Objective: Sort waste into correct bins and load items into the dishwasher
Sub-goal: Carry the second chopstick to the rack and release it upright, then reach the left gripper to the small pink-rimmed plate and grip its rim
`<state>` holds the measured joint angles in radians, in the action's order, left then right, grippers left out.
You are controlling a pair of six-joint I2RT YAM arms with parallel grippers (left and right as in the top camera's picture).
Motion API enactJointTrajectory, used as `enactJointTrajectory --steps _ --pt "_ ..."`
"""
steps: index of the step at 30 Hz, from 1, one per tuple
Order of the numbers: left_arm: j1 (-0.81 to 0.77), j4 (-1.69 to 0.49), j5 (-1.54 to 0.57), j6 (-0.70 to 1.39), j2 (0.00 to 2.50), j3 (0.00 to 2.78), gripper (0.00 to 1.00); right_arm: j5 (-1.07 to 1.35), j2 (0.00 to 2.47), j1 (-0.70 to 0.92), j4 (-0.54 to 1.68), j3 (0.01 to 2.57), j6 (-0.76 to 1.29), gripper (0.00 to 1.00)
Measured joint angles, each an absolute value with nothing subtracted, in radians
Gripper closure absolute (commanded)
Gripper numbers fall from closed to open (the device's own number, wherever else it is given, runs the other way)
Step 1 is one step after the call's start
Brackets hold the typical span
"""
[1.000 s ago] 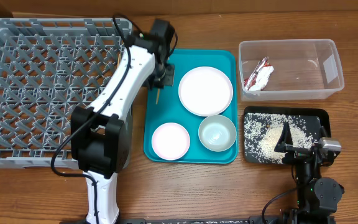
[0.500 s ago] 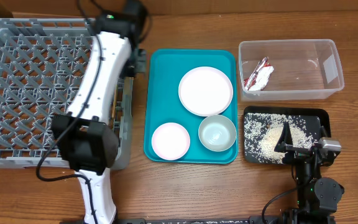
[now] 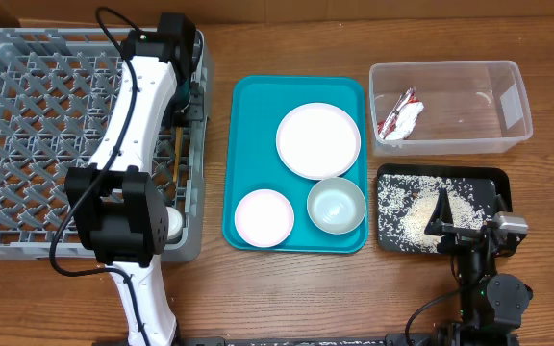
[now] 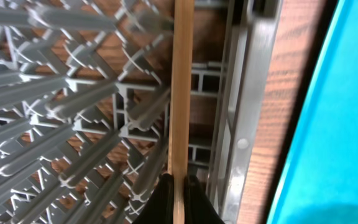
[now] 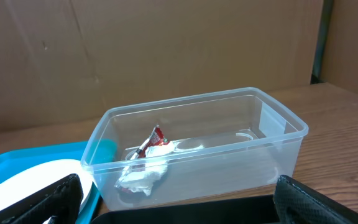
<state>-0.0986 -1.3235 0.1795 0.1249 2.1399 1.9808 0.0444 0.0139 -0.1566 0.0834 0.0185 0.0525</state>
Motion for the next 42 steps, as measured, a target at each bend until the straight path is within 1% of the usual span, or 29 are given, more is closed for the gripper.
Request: enactJointTrajectory --steps 2,3,4,5,9,15,18,21,22,24,25,28,32,34,37,42 --pt "-0.098 -1.325 0.179 0.119 2.140 1.975 0.64 0.045 0.014 -0.157 0.083 0.019 0.052 0.00" --pt "-0.098 -1.329 0.180 0.112 2.140 1.975 0.52 0.044 0.014 -0.157 0.083 0.019 0.052 0.00" --pt "-0.098 -1.340 0.180 0.109 2.140 1.975 0.46 0.044 0.014 -0.157 0.083 0.019 0.052 0.00" --pt "-0.098 -1.359 0.178 0.106 2.140 1.978 0.46 0.045 0.014 -0.157 0.083 0.019 0.053 0.00" --pt "-0.099 -1.434 0.138 0.101 2.140 2.025 0.51 0.045 0.014 -0.157 0.084 0.019 0.053 0.00" --pt "-0.140 -1.464 0.060 0.101 2.085 2.082 0.54 0.045 0.014 -0.157 0.083 0.019 0.053 0.00" --pt "-0.233 -1.523 0.043 0.121 2.019 2.088 0.55 0.045 0.014 -0.157 0.083 0.019 0.052 0.00" --pt "-0.345 -1.576 0.073 0.180 1.988 2.095 0.56 0.045 0.014 -0.157 0.083 0.019 0.052 0.00" --pt "-0.403 -1.583 0.096 0.213 1.981 2.095 0.57 0.044 0.014 -0.157 0.083 0.019 0.052 0.00" --pt "-0.471 -1.579 0.117 0.260 1.980 2.085 0.65 0.044 0.014 -0.157 0.083 0.019 0.053 0.00" --pt "-0.497 -1.578 0.124 0.284 1.979 2.074 0.66 0.044 0.014 -0.157 0.084 0.019 0.053 0.00" --pt "-0.564 -1.565 0.148 0.369 1.979 1.990 0.64 0.044 0.014 -0.157 0.083 0.019 0.052 0.00" --pt "-0.592 -1.518 0.162 0.429 1.979 1.864 0.62 0.044 0.014 -0.157 0.083 0.019 0.052 0.00" --pt "-0.594 -1.494 0.162 0.450 1.979 1.795 0.62 0.045 0.014 -0.157 0.083 0.019 0.053 0.00" --pt "-0.573 -1.429 0.160 0.467 1.978 1.697 0.66 0.045 0.014 -0.157 0.084 0.019 0.053 0.00" --pt "-0.508 -1.325 0.087 0.447 1.978 1.541 0.74 0.045 0.014 -0.157 0.083 0.019 0.052 0.00"
